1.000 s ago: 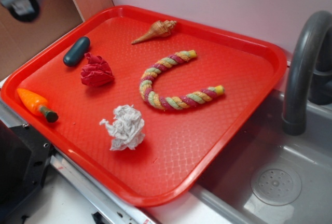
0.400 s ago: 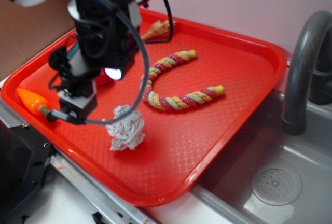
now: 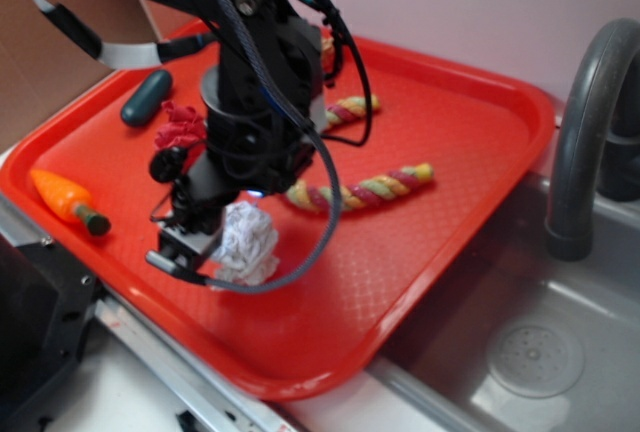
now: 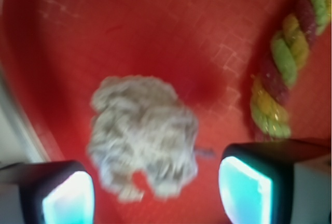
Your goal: Grab the white paper.
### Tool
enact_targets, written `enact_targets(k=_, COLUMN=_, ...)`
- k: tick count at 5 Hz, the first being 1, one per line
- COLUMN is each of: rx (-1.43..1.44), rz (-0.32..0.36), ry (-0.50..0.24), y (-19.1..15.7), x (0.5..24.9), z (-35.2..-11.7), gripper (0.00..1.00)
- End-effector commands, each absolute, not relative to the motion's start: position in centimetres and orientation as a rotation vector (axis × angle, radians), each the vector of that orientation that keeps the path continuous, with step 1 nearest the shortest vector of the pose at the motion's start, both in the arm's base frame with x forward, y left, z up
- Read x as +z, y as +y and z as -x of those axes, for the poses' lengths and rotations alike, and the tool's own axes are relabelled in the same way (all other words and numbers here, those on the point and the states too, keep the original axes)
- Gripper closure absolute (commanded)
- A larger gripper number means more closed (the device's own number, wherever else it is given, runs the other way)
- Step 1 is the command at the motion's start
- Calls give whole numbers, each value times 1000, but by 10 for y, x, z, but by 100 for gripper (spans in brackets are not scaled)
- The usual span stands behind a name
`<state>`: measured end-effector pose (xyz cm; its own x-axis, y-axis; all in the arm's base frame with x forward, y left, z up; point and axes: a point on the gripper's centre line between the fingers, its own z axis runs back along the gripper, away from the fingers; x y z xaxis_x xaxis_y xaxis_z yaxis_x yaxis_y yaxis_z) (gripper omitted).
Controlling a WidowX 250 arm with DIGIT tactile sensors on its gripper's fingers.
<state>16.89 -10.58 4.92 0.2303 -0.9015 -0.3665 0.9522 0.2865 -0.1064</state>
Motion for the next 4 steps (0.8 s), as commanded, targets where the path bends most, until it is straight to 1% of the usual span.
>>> enact_targets(k=1, rx=-1355, rz=-74, ry=388, y=-111, x=36, z=-157, gripper=0)
enact_targets(k=2, rx=-1348, rz=-69, ry=344, y=-110, x=36, z=-156, gripper=100)
enact_targets(k=3, rx=-1317, rz=-76, ry=323, y=-110, x=36, z=-155, gripper=100)
enact_targets(k=4, rx=-1237, rz=-98, ry=285, y=-110, x=38, z=-154, gripper=100)
